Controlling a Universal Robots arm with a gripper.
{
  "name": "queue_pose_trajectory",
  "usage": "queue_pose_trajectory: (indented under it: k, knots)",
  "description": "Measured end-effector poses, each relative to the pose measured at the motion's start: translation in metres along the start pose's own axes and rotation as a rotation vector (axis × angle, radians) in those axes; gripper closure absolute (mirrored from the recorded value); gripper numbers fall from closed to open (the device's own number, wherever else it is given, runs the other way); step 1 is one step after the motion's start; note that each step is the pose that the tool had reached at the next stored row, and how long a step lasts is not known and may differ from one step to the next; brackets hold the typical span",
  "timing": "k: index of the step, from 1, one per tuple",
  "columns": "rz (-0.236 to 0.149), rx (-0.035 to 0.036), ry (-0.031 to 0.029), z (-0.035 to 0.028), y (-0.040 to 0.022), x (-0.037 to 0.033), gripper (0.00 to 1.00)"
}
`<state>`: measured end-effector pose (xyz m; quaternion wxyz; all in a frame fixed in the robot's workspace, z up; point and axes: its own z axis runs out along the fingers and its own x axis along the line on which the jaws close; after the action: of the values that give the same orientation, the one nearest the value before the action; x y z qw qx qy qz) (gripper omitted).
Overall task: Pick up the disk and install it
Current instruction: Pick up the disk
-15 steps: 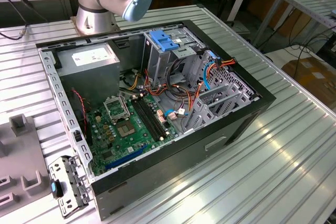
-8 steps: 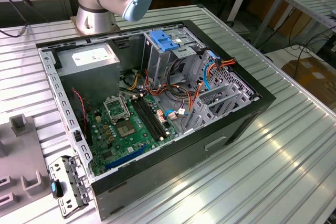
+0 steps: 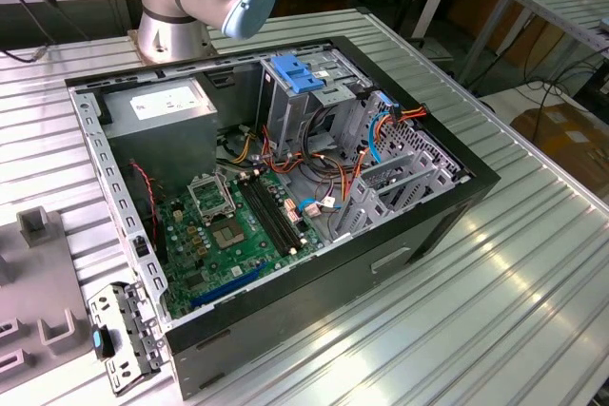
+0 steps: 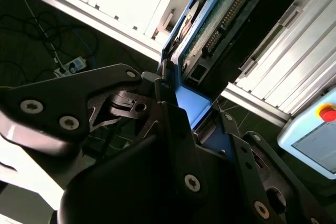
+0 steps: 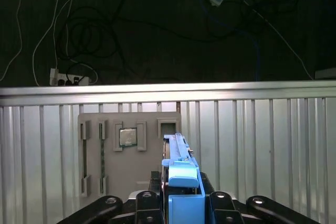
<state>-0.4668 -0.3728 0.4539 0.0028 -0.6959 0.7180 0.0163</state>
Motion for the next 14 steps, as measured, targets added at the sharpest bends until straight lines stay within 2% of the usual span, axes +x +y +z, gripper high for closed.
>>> queue_pose_trajectory:
  k: [4,6,7,10,14]
  knots:
    - [0.000,0.0001,0.0000,-0.0108,0.0002,-0.0003,0.63]
    - [0.000,0.0002,0.0053,-0.0151,0.0003,-0.0004,0.63]
    - [0.000,0.0003,0.0062,-0.0169,0.0003,-0.0004,0.63]
    - [0.000,0.0003,0.0068,-0.0245,0.0004,-0.0006,0.63]
    - [0.000,0.0002,0.0071,-0.0378,0.0007,-0.0010,0.63]
